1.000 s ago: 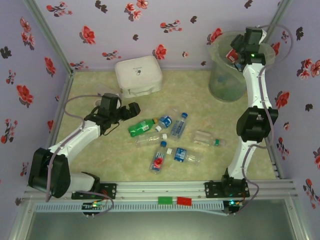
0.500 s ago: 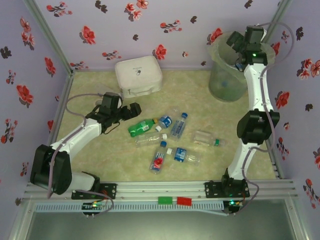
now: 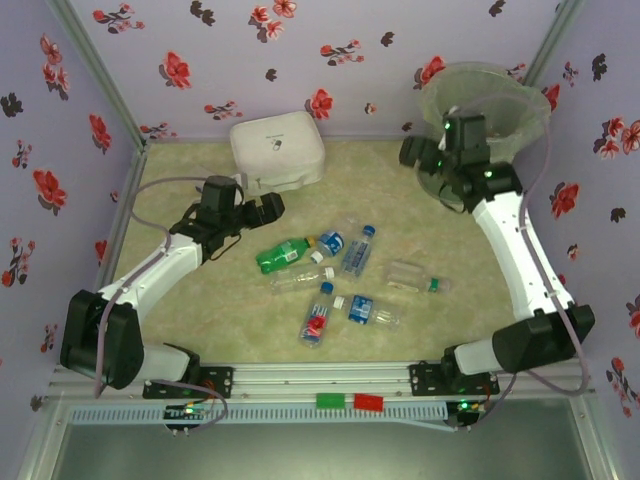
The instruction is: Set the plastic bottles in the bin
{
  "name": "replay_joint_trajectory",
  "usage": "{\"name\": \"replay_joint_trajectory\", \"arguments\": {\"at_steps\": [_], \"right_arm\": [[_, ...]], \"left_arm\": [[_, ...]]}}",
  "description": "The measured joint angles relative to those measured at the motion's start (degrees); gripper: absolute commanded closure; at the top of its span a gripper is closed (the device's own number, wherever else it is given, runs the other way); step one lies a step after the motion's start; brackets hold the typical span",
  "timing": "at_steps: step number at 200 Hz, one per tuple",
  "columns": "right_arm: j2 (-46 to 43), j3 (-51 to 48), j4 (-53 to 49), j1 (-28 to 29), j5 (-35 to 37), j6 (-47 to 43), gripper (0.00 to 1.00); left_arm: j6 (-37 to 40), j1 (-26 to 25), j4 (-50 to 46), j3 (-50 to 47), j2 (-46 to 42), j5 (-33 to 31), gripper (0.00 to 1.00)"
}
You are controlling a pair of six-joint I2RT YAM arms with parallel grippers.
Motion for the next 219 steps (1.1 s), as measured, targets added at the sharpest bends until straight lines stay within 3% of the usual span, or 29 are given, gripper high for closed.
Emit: {"name": "replay_joint_trajectory", "arguments": {"at_steps": [42, 94, 122, 183, 219], "right_arm": [[-5.2, -17.2, -5.7, 6.2, -0.8, 9.3, 0.00], [-14.6, -32.1, -8.9, 12.0, -0.6, 29.4, 0.00], [-17.9, -36.9, -8.0, 12.1, -1.9, 39.5, 0.00], [-16.0, -44.3, 1.6, 11.9, -5.1, 54.3, 0.00], [-15.8, -49.6, 9.7, 7.8, -7.6, 61.3, 0.00]], "left_arm": [[-0.2, 0.0, 4.2, 0.0, 1.1, 0.0, 0.00], [-0.5, 0.0, 6.6, -0.3, 2.9, 0.0, 0.00], [-0.7, 0.0, 7.2, -1.2, 3.0, 0.0, 0.00], [-0.7, 0.1, 8.0, -3.3, 2.8, 0.0, 0.00], [-0.7, 0.8, 7.9, -4.1, 2.1, 0.0, 0.00]]}}
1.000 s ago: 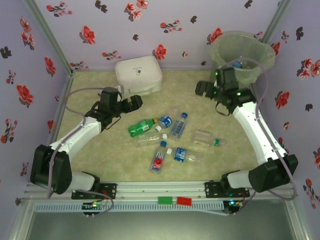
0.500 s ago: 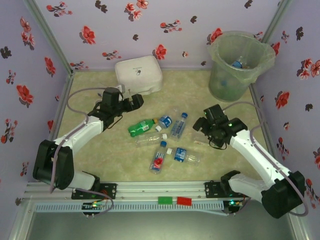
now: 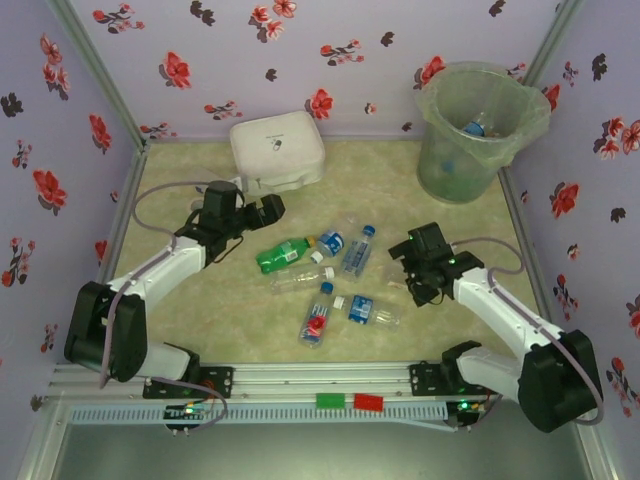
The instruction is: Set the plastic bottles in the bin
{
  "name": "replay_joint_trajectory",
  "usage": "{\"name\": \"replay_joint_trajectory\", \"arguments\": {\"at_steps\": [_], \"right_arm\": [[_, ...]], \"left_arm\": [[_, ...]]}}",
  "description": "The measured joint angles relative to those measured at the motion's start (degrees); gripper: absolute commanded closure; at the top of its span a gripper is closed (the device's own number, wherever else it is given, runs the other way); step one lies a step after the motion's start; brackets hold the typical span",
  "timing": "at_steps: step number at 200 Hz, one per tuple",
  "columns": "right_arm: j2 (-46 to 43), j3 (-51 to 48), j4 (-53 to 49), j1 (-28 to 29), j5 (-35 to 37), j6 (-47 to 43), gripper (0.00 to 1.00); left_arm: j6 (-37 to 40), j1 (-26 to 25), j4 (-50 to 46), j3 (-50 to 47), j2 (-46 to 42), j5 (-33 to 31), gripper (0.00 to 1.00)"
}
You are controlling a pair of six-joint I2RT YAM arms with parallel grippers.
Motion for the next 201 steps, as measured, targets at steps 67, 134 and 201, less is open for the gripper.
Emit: {"name": "replay_joint_trajectory", "arguments": {"at_steps": [67, 134, 201], "right_arm": [[1.4, -4.5, 6.9, -6.8, -1.5, 5.0, 0.00], [7.5, -4.8, 13.3, -6.9, -2.8, 6.1, 0.04], [9.8, -4.7, 14.2, -4.5, -1.0, 5.6, 0.16]], "left_arm": [[0.0, 0.3, -0.1, 0.0, -0.7, 0.0, 0.00], [0.0, 0.4, -0.2, -0.3, -2.3, -0.3, 0.00], [0.0, 0.5, -0.5, -0.7, -3.4, -1.2, 0.00]]}}
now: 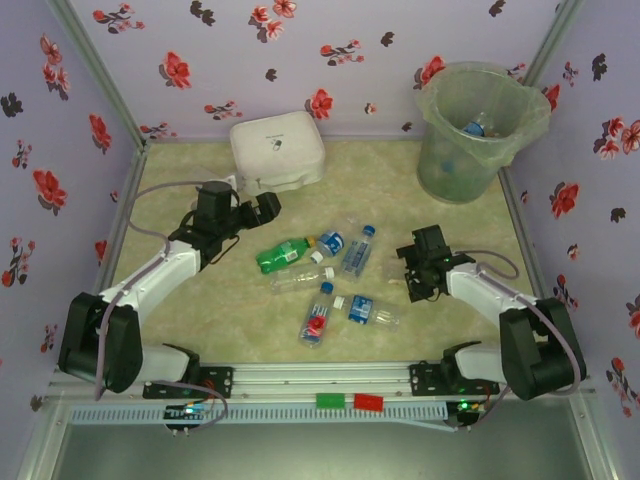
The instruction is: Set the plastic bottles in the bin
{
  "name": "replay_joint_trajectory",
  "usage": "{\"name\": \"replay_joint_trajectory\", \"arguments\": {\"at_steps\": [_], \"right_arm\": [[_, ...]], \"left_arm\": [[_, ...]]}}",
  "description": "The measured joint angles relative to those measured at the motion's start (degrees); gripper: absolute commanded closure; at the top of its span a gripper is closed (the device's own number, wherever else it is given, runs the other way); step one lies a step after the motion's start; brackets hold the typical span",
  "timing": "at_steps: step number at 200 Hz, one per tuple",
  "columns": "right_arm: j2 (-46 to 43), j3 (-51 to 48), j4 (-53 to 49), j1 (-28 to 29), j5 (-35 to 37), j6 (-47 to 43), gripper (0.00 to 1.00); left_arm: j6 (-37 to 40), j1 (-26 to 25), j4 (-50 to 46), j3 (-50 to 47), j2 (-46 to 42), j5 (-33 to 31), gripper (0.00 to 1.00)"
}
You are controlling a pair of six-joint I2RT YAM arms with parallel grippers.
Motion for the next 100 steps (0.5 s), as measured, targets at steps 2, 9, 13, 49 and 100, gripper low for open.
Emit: {"name": "replay_joint_trajectory", "arguments": {"at_steps": [2, 9, 13, 49, 100], "right_arm": [[0.1, 0.0, 0.0, 0.0, 0.0, 0.0, 0.16], [0.3, 0.2, -0.4, 0.2, 0.3, -0.4, 0.17], [0.4, 0.4, -0.7, 0.2, 0.4, -1.0, 0.17], [2.5, 3.2, -3.7, 0.7, 1.1, -6.3, 0.11], [2.8, 4.3, -4.8, 1.9, 1.7, -8.5, 0.07]], "left_arm": [[0.0, 0.0, 0.0, 0.0, 0.0, 0.0, 0.00], [0.0, 0.0, -0.2, 0.0, -0.1, -0.1, 0.00], [0.0, 0.0, -0.3, 0.0, -0.1, -0.1, 0.00], [0.0, 0.0, -1.0, 0.0, -0.5, -0.2, 0.00], [0.0, 0.0, -1.6, 0.0, -0.6, -0.5, 0.00]]}}
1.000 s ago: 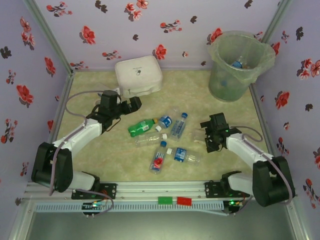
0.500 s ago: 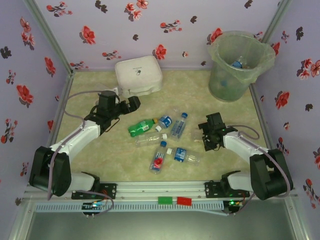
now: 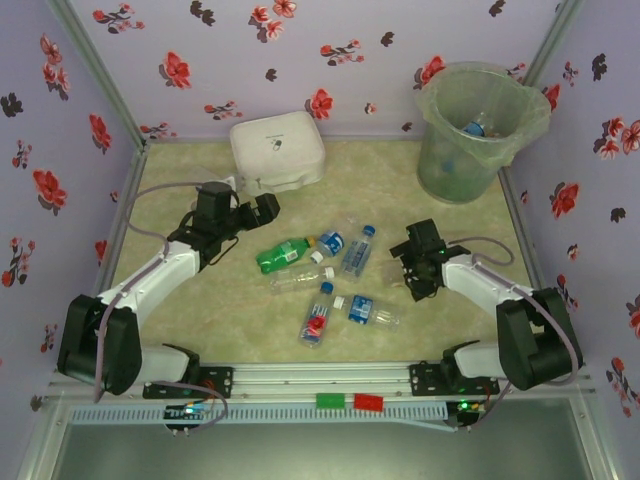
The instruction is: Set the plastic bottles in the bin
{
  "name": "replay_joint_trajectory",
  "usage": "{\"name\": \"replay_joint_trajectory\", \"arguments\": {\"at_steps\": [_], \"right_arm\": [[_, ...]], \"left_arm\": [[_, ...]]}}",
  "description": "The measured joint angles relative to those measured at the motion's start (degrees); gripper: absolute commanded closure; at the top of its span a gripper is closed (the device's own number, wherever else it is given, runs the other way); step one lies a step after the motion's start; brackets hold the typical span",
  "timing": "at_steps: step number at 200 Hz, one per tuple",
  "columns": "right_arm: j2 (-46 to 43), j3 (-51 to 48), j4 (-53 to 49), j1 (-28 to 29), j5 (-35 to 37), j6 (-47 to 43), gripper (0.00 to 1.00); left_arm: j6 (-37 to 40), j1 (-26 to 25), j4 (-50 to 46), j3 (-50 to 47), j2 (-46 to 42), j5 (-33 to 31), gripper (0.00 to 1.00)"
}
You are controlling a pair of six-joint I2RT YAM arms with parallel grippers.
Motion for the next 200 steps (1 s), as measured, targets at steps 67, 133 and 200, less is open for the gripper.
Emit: {"name": "replay_joint_trajectory", "arguments": {"at_steps": [67, 133, 200], "right_arm": [[1.2, 0.0, 0.4, 2.7, 0.2, 1.2, 0.19], [-0.9, 0.2, 0.4, 2.6, 2.4, -1.9, 0.41], [-11.6, 4.9, -1.6, -0.2, 6.2, -14.1, 0.52]], "left_arm": [[0.0, 0.0, -0.4, 0.0, 0.0, 0.0, 0.00], [0.0, 0.7, -1.1, 0.0, 0.0, -0.1, 0.00], [0.0, 0.7, -2.1, 2.3, 0.0, 0.0, 0.00]]}}
